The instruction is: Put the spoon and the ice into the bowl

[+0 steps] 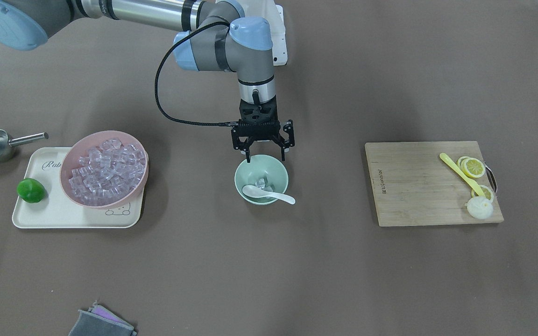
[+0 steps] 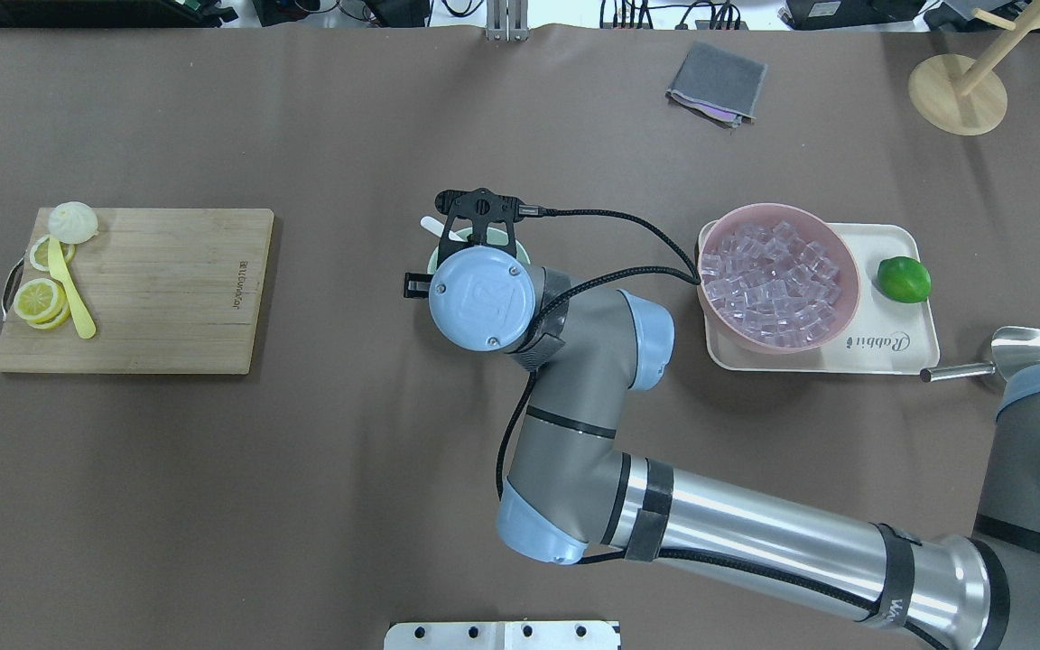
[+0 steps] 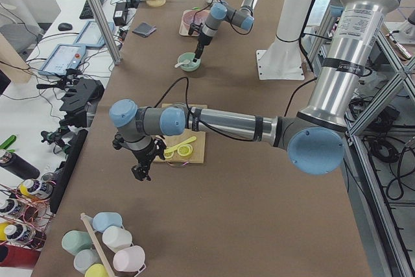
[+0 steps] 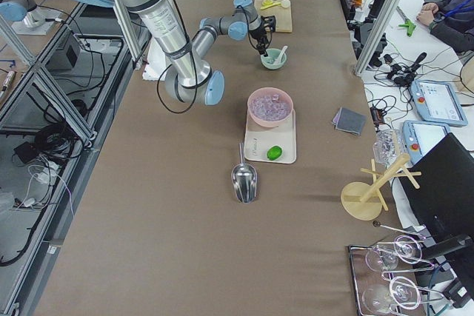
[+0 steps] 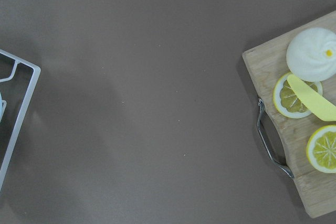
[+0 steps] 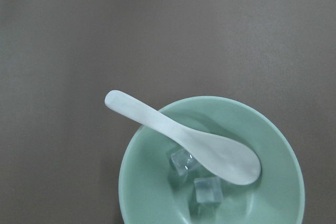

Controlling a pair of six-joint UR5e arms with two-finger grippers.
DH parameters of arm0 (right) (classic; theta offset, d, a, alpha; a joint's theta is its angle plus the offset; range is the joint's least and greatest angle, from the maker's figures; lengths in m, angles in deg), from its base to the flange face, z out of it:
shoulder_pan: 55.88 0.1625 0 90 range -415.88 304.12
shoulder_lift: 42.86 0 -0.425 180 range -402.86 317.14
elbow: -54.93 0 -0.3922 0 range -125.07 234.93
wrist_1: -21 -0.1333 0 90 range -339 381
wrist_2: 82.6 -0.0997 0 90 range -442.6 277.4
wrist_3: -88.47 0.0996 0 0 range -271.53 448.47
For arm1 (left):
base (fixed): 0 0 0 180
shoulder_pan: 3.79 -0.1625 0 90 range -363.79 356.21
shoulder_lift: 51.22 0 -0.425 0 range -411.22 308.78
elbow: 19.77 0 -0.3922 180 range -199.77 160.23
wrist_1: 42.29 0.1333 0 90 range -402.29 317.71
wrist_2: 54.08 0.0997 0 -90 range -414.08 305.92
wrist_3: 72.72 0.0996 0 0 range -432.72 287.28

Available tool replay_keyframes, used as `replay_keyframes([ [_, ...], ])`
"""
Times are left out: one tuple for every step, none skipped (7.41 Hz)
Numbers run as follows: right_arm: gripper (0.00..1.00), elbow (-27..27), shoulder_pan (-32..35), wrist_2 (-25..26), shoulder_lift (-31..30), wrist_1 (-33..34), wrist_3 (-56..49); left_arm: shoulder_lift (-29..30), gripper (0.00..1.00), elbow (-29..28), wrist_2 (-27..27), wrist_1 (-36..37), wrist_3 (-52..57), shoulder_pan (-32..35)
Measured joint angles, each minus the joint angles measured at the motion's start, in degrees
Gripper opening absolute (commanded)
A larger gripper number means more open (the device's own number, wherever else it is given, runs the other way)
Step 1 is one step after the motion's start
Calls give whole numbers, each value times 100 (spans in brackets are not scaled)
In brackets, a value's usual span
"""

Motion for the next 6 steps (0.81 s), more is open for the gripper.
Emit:
replay_keyframes([
  [100, -27, 230, -374, -4, 8, -42, -25, 99, 7, -2, 4, 2, 3],
  [100, -61, 535, -795, -49, 38, -177, -39, 99, 7, -8, 37, -1, 6],
  [100, -221, 933, -1288, -224, 177, -510, -75, 99, 7, -84, 100, -17, 13],
  [100, -598, 1376, -1782, -598, 384, -1024, -156, 99, 34, -208, 156, -35, 54],
  [100, -1117, 1851, -2284, -1179, 509, -1696, -282, 99, 91, -285, 170, -44, 148],
  [100, -1582, 2335, -2781, -1806, 552, -2388, -406, 99, 130, -316, 161, -48, 263],
])
